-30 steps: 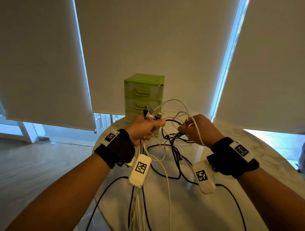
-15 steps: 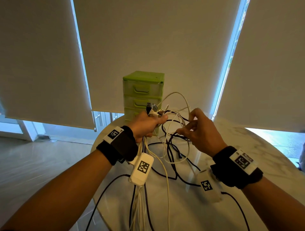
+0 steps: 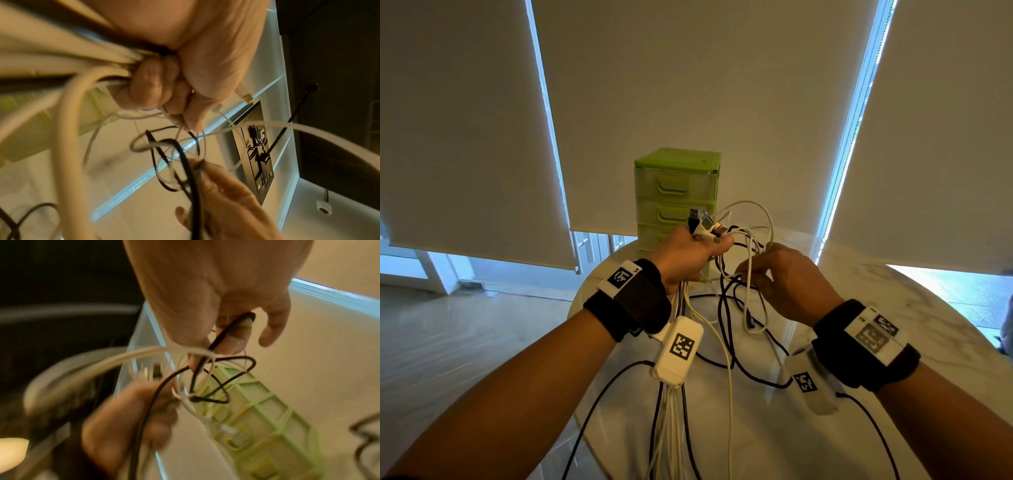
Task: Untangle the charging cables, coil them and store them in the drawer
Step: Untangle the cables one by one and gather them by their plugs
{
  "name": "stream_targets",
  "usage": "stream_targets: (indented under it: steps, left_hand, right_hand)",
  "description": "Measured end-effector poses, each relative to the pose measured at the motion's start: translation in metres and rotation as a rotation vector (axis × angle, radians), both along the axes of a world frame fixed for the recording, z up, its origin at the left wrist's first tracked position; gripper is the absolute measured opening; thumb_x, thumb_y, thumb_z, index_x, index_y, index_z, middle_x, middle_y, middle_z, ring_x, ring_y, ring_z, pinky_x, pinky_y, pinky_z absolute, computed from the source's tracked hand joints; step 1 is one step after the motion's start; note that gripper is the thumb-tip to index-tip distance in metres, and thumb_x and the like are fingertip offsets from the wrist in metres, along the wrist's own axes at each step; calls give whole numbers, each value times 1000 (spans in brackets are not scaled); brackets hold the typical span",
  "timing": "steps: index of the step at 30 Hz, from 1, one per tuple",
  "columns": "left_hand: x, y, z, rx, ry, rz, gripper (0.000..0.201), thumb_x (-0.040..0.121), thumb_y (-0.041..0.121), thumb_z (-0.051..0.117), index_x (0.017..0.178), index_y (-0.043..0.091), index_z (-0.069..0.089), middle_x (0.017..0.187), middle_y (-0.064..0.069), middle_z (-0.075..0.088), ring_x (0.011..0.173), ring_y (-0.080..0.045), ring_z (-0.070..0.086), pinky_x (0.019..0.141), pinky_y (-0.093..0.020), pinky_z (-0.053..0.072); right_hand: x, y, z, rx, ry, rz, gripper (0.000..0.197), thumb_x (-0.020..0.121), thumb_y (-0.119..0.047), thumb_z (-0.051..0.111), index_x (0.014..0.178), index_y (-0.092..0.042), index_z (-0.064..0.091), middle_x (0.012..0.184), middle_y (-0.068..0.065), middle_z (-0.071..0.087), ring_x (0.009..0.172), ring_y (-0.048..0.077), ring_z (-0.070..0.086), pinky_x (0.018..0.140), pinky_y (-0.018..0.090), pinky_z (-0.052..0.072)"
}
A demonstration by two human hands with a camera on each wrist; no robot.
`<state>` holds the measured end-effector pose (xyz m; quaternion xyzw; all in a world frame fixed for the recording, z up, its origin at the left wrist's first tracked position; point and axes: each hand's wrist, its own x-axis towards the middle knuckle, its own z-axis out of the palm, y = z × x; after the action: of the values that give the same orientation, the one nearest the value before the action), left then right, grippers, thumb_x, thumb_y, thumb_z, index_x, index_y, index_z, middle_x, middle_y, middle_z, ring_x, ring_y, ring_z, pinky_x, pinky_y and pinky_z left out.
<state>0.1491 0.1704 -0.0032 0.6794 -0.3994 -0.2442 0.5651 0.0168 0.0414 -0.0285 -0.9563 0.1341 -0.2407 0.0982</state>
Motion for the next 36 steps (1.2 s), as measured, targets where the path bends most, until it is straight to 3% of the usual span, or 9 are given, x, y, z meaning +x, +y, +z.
stream_targets:
  steps: [9,13,17,22,23,24,25,29,36]
  left_hand:
    - [18,8,-24,92,-200,209,11,87,9,68,79,14,61,59,5,48,41,2,43,39,-10,30]
    - [32,17,-37,74,-15,309,7,87,17,69,84,17,62,80,-4,57,73,-17,50,54,-23,37]
    - [31,15,-28,-6,17,337,8,88,19,69,86,15,63,72,2,54,64,-12,46,54,-24,35]
    - [29,15,-20,-81,80,292,14,88,22,69,95,14,60,54,13,46,52,-6,44,41,-17,35]
    - [27,15,-18,-92,97,275,15,89,22,69,97,13,61,56,12,47,60,-13,51,48,-22,44]
    - [25,15,-16,-102,108,257,15,89,22,68,99,12,62,59,9,51,79,-8,27,63,-30,52]
    - [23,15,-14,-104,113,237,11,90,21,68,96,13,63,61,6,57,111,-29,36,77,-40,54]
    - [19,16,-8,-119,54,163,14,92,18,64,80,20,58,44,17,49,49,-6,43,46,-19,34]
    - [19,15,-10,-141,76,104,17,92,13,63,76,15,58,43,16,50,41,-2,37,38,-13,31]
  right_hand:
    - [-15,-12,15,1330,-738,106,19,96,-19,55,86,-28,69,77,-6,59,80,17,57,78,34,48]
    - [-32,-35,29,968,-602,63,25,98,-17,52,81,-28,66,75,-4,59,78,17,60,77,34,49]
    - [-45,-30,33,669,-198,211,18,97,-14,51,93,-21,67,85,-3,66,86,17,65,81,33,54]
    - [-45,-28,36,889,-266,155,26,101,-19,45,112,-26,67,99,7,67,92,24,65,79,35,55]
    - [-39,-28,34,873,-260,87,24,101,-24,45,111,-26,67,102,6,66,95,24,64,81,35,54]
    - [-32,-26,33,837,-207,39,23,101,-30,46,112,-27,66,106,4,65,98,23,63,83,35,54]
    - [-26,-24,31,809,-142,22,23,99,-34,48,113,-29,65,109,1,64,101,20,62,85,34,53]
    - [-5,-6,33,794,-35,95,20,97,-33,53,114,-32,63,114,-7,63,108,11,57,92,36,48]
    - [1,2,51,733,37,168,18,98,-20,51,97,-30,67,93,-10,66,90,5,59,79,24,43]
